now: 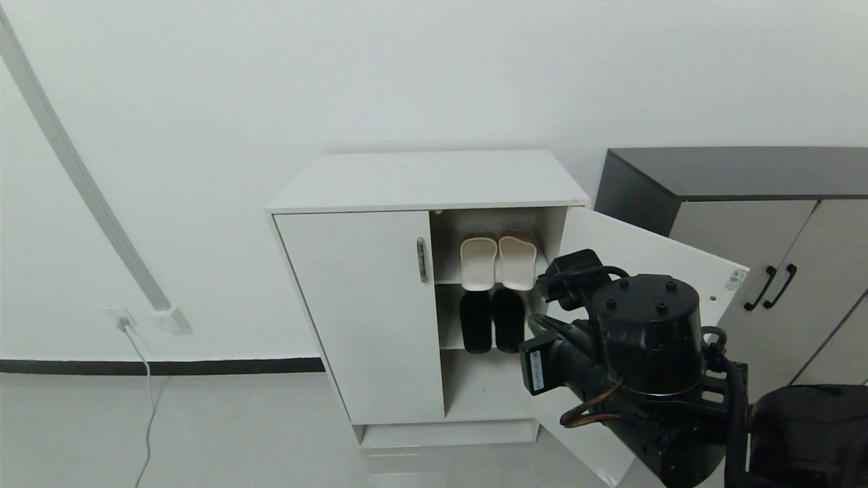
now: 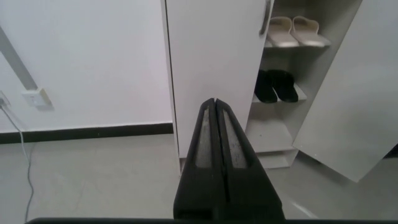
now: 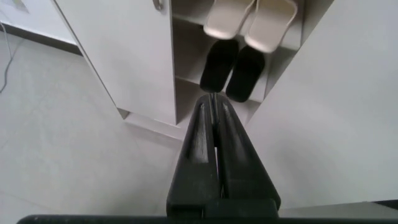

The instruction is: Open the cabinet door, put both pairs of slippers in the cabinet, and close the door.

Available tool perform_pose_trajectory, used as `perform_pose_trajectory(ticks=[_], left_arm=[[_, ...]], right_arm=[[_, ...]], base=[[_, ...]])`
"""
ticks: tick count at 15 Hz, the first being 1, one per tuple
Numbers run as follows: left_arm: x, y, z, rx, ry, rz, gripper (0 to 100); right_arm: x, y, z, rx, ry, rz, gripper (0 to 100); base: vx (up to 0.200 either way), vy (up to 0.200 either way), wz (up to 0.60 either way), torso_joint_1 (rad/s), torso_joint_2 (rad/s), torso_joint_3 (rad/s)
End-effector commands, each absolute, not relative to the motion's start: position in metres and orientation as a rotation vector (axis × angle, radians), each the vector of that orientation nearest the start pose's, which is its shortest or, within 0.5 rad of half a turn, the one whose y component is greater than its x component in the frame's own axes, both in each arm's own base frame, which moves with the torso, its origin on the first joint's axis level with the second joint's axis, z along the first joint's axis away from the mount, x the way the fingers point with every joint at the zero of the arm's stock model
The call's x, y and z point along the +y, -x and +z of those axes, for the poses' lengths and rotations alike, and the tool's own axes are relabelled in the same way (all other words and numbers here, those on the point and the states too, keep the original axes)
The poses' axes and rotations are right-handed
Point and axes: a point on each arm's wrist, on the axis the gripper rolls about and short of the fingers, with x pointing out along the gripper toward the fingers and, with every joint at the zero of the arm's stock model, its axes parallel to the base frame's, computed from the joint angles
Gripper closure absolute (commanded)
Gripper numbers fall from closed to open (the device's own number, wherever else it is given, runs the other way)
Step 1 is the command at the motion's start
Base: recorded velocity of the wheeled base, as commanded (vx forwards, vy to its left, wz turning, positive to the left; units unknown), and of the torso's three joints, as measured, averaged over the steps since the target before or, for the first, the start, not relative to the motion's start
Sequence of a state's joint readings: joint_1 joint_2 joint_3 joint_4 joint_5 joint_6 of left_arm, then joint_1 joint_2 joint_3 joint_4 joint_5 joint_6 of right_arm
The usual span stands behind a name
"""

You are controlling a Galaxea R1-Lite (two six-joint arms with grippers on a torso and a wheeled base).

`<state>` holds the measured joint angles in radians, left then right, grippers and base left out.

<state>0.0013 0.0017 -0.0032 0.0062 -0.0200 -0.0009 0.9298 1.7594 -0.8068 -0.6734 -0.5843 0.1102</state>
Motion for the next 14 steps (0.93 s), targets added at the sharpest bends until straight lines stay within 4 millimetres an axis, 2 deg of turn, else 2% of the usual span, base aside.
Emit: perform_pose_trajectory(ticks=[1, 11, 14], left_arm=[[-0.0005, 0.0228, 0.0758, 0.006, 0.0, -0.018, 100], [-0.0005, 0.0228, 0.0758, 0.006, 0.0, -0.018, 100], [-0.0005, 0.0228, 0.0758, 0.006, 0.0, -0.018, 100]], right_arm=[[0.2442, -0.1978, 0.1688, 0.222, 0.084, 0.331, 100], [0.2393, -0.2025, 0.1673, 0.227, 0.088, 0.311, 100], [0.239, -0.2028, 0.1673, 0.227, 0.09, 0.309, 100]], base=[[0.0, 0.0, 0.0, 0.198, -0.51, -0.32], [0.0, 0.0, 0.0, 0.234, -0.56, -0.326], [0.0, 0.0, 0.0, 0.097, -0.22, -0.121]])
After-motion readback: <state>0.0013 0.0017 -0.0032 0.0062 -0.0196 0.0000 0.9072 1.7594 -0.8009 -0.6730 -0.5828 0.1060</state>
